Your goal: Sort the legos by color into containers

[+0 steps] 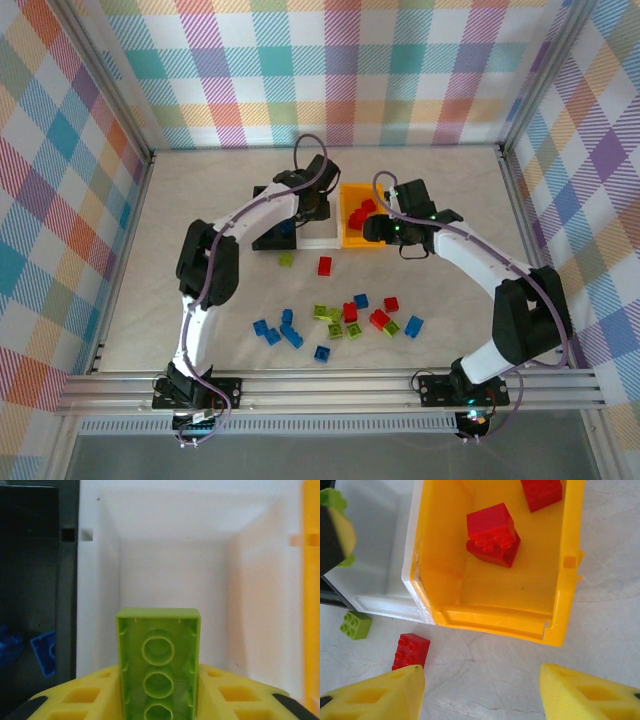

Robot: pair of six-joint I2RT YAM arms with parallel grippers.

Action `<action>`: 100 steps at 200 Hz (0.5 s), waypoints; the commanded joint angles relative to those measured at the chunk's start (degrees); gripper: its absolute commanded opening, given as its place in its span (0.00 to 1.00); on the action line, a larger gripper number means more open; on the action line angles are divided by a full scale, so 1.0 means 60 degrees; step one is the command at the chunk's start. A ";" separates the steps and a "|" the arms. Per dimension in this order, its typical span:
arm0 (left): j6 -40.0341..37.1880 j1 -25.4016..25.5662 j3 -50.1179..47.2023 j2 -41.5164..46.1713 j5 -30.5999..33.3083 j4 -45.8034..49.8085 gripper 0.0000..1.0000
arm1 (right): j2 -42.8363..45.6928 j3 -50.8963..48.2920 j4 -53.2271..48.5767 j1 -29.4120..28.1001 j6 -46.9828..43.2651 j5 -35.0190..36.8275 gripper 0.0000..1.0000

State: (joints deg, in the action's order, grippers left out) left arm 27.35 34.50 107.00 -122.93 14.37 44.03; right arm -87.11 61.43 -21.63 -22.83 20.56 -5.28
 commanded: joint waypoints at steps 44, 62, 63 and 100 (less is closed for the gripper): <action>0.0196 0.0105 0.0530 0.0540 -0.0532 0.0350 0.80 | 0.0630 -0.0380 -0.0077 0.0045 -0.0072 -0.0509 0.63; 0.0322 0.0217 -0.0267 0.1418 -0.0901 -0.0049 0.87 | 0.0701 -0.0463 -0.0275 0.0026 -0.0123 -0.0703 0.63; 0.0321 0.0221 -0.0320 0.1469 -0.0923 -0.0076 0.87 | 0.0703 -0.0473 -0.0291 0.0026 -0.0127 -0.0710 0.62; 0.0542 0.0494 -0.2776 0.3462 -0.1817 -0.0947 0.98 | 0.1002 -0.1003 -0.0938 -0.0410 -0.0148 -0.0746 0.61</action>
State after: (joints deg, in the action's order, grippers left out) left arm 29.36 35.83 98.10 -111.44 8.40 41.93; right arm -83.79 58.19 -23.11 -23.44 20.34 -8.25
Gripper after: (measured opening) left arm 0.966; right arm 0.614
